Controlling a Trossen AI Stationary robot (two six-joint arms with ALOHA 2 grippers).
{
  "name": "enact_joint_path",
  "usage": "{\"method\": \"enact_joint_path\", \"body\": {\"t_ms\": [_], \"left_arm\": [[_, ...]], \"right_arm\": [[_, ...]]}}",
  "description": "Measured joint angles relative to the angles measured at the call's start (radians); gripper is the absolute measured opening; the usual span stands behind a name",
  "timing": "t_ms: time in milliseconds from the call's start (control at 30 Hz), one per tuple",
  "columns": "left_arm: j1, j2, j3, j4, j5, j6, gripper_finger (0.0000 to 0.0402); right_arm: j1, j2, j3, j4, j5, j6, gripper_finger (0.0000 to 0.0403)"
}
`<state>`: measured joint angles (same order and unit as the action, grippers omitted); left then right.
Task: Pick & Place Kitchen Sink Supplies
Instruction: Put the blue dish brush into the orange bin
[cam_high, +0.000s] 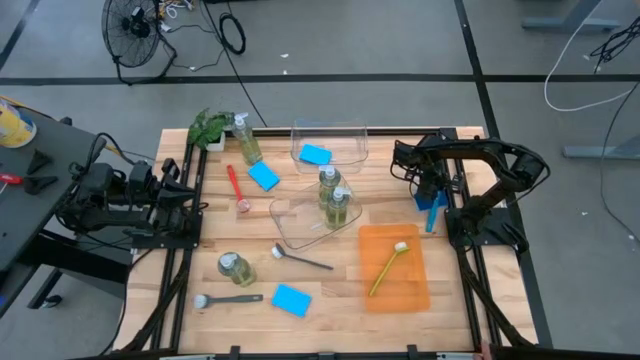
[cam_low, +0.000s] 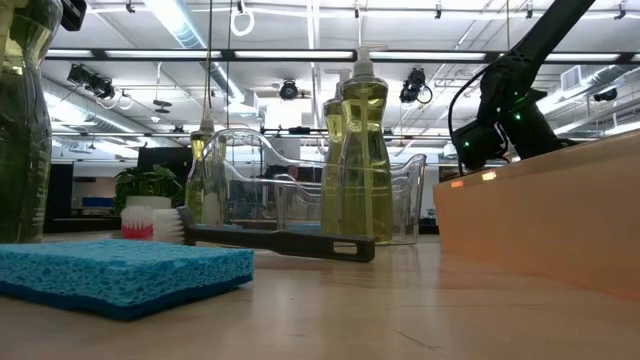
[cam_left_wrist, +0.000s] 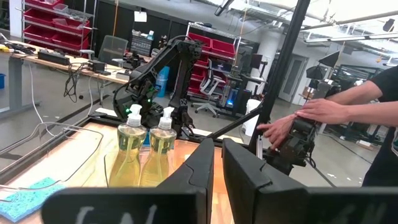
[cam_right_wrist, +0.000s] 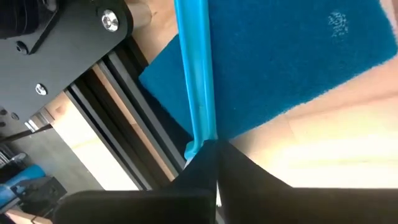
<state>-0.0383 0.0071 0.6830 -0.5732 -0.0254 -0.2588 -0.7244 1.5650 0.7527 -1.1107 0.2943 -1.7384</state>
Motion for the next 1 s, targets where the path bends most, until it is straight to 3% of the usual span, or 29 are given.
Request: {"method": "enact_joint_path", "body": {"t_ms": [233,500,600,700,867,1000], "left_arm": [[0.000,0.000,0.000,0.000,0.000,0.000,0.0037],[0.000,0.000,0.000,0.000,0.000,0.000,0.0037],[0.000,0.000,0.000,0.000,0.000,0.000,0.0037],[0.000,0.000,0.000,0.000,0.000,0.000,0.0037],[0.000,0.000,0.000,0.000,0.000,0.000,0.0037],[0.000,0.000,0.000,0.000,0.000,0.000,0.0037]], "right_arm": [[-0.002,0.004,0.057,0.022,0.037,0.047,0.0001],[0.001,0.004,0.168,0.054,-0.026,0.133,0.0000],[0.001,0.004,0.204,0.114,-0.060,0.236,0.0000],[0.003,0.004,0.233,0.136,-0.096,0.442,0.0002],[0.020,-0.002,0.246,0.089,-0.206,0.558,0.0027],[0.040,-0.002,0.246,0.038,-0.199,0.595,0.0071]]}}
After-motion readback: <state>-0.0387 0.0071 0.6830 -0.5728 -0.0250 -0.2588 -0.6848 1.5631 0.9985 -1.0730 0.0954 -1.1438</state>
